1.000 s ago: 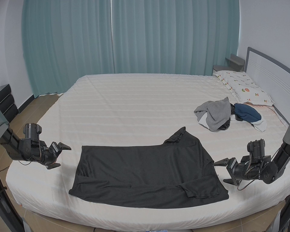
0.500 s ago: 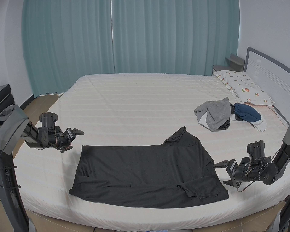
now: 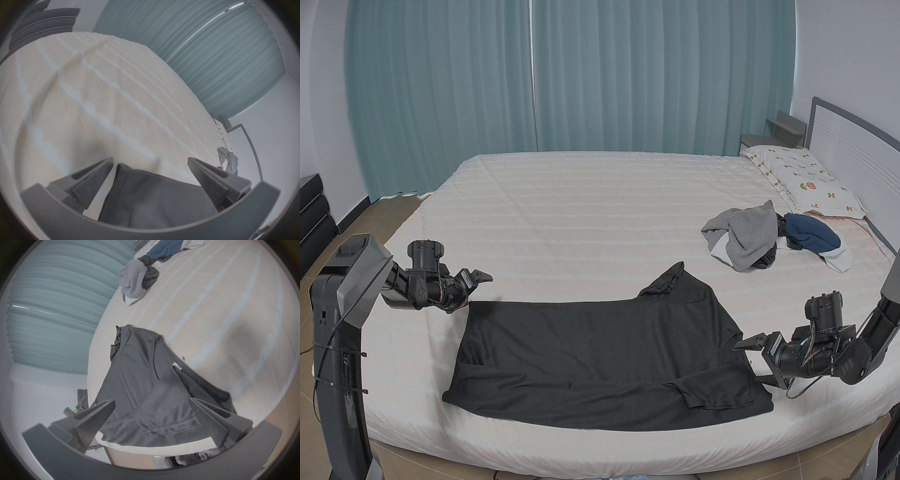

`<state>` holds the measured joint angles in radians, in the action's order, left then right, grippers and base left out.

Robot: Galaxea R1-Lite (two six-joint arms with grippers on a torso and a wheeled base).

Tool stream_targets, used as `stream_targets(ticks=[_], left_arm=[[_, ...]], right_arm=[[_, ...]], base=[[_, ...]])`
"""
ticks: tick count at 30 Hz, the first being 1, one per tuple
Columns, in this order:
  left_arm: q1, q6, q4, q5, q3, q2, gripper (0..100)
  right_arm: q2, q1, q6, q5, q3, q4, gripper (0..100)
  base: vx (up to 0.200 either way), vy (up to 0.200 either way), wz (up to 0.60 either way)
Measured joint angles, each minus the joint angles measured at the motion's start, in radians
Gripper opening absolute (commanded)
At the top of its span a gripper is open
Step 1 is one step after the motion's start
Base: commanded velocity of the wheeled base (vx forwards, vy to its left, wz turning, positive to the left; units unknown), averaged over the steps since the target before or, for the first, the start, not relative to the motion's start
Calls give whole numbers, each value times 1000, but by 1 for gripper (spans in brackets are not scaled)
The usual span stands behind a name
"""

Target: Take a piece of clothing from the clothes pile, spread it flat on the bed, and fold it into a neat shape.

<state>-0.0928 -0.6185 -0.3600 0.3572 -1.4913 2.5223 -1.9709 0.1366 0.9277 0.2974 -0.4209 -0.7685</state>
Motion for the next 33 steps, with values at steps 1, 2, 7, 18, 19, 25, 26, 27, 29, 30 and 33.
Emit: stream_targets(ticks=[1, 2, 7, 18, 19, 25, 26, 27, 29, 30, 33], left_arm=[[1, 0, 0, 0, -4, 7, 100], [2, 1, 0, 0, -7, 11, 100], [4, 1, 0, -1, -14, 27, 100], [5, -4, 9, -31, -10, 32, 0], [6, -5, 8, -40, -9, 32, 0], [5, -18, 7, -75, -3, 28, 0], [5, -22, 7, -78, -2, 27, 0], [5, -26, 8, -81, 0, 26, 0], [4, -33, 7, -84, 5, 23, 0], [4, -36, 7, -86, 10, 21, 0], [4, -42, 5, -89, 20, 16, 0]], right_arm=[[0, 1, 0, -1, 0, 0, 100], [0, 3, 0, -2, 0, 0, 100], [-1, 8, -1, 1, -5, 0, 100], [-18, 35, -1, -15, -92, 6, 100], [-24, 40, -5, -21, -115, 10, 100], [-73, 50, -66, -35, -298, 84, 100], [-87, 50, -83, -37, -339, 99, 100], [-102, 49, -101, -39, -380, 116, 100], [-135, 46, -144, -41, -455, 145, 100], [-154, 42, -173, -43, -496, 162, 100], [-213, 31, -249, -45, -598, 210, 100]], base=[[0, 0, 0], [0, 0, 0], [0, 0, 0], [0, 0, 0], [0, 0, 0], [0, 0, 0], [0, 0, 0], [0, 0, 0], [0, 0, 0], [0, 0, 0], [0, 0, 0]])
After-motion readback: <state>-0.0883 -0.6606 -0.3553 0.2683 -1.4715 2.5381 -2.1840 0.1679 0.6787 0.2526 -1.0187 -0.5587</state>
